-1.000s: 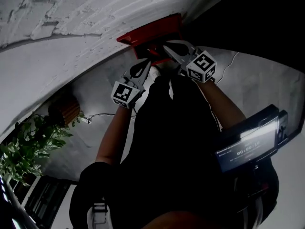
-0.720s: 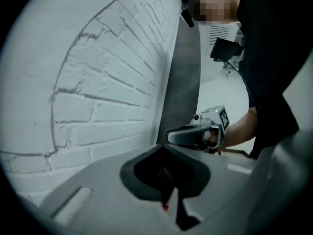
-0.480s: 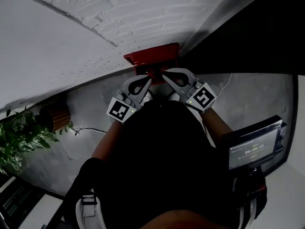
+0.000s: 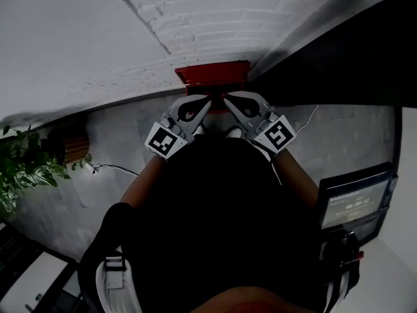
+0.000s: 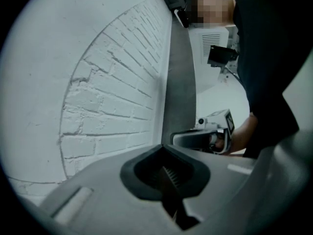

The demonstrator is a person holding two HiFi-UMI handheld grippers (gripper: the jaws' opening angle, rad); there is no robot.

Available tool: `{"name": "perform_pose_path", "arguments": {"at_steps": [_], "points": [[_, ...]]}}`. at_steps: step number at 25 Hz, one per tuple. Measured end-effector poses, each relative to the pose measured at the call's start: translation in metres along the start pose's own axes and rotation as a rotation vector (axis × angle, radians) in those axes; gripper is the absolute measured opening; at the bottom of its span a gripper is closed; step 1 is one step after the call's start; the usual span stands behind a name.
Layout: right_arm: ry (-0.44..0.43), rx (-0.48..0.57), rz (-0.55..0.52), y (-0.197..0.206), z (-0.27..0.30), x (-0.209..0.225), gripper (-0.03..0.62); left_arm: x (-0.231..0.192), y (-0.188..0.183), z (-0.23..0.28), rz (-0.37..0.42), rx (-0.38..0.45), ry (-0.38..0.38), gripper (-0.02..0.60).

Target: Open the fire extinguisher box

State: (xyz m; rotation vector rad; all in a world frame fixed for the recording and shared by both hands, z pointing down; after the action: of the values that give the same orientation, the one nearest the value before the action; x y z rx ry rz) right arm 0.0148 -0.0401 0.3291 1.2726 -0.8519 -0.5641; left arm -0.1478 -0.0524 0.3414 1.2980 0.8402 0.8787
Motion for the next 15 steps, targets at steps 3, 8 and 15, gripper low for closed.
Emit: {"name": "perform_pose_path", "arguments": {"at_steps": [3,8,15], "points": [[-0.008,0.001,0.003,-0.0012,0.0024,-0.0010,0.011,0.0003,-0.0001,0.0015,-0.002,-0.001,0.001,0.002],[-0.015,0.003,0.005,-0.0009,0.0075,-0.0005,0.011,-0.0048,0.0042,0.0051,0.016,0.028,-0.002,0.002],[-0.015,-0.005,0.017,-0.0065,0.0103,-0.0011,0.011,-0.0040,-0.0044,0.0044,0.014,0.000,0.020,0.002]]}}
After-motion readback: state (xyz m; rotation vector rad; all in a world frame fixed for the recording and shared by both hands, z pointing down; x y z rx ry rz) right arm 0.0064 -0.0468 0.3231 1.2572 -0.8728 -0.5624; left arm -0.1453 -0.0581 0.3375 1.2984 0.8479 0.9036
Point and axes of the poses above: the fingertips, and each gripper's own axes: z forward along the fingers, x to its right, y out of its underside, the point moved 8 cm from there along -z, backward along the fingers, and after that the axes turned 7 degrees about z, right-handed, at the moved point
